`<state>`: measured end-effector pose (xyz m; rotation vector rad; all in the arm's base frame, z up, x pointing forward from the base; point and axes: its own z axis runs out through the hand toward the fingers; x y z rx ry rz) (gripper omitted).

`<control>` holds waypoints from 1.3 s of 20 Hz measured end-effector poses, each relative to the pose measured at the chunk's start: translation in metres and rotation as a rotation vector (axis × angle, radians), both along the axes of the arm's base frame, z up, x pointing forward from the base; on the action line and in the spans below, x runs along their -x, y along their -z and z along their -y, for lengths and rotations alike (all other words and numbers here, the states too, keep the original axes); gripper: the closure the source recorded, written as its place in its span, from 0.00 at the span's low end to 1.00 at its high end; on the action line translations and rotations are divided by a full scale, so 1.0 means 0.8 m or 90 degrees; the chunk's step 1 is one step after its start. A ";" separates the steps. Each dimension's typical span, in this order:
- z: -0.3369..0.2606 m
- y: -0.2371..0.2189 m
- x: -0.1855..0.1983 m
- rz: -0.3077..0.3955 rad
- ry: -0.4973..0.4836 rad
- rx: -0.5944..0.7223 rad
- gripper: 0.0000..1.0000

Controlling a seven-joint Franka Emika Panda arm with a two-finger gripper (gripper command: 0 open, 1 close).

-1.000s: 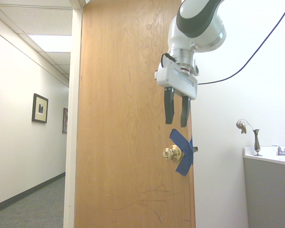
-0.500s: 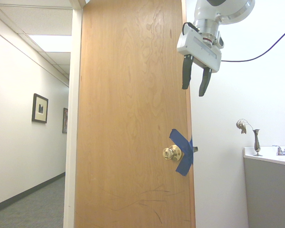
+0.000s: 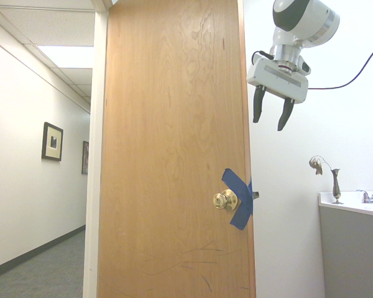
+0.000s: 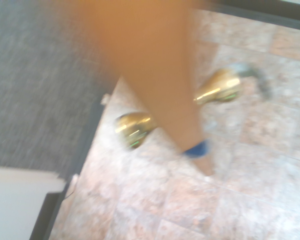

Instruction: Close door

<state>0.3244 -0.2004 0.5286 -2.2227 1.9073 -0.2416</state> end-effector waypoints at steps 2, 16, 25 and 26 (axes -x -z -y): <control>0.032 0.001 0.006 -0.005 0.033 -0.001 0.00; 0.083 0.068 -0.079 0.003 0.107 0.002 0.00; -0.407 0.105 -0.193 0.029 -0.194 0.051 0.00; -0.476 0.103 -0.179 0.037 -0.235 0.059 0.00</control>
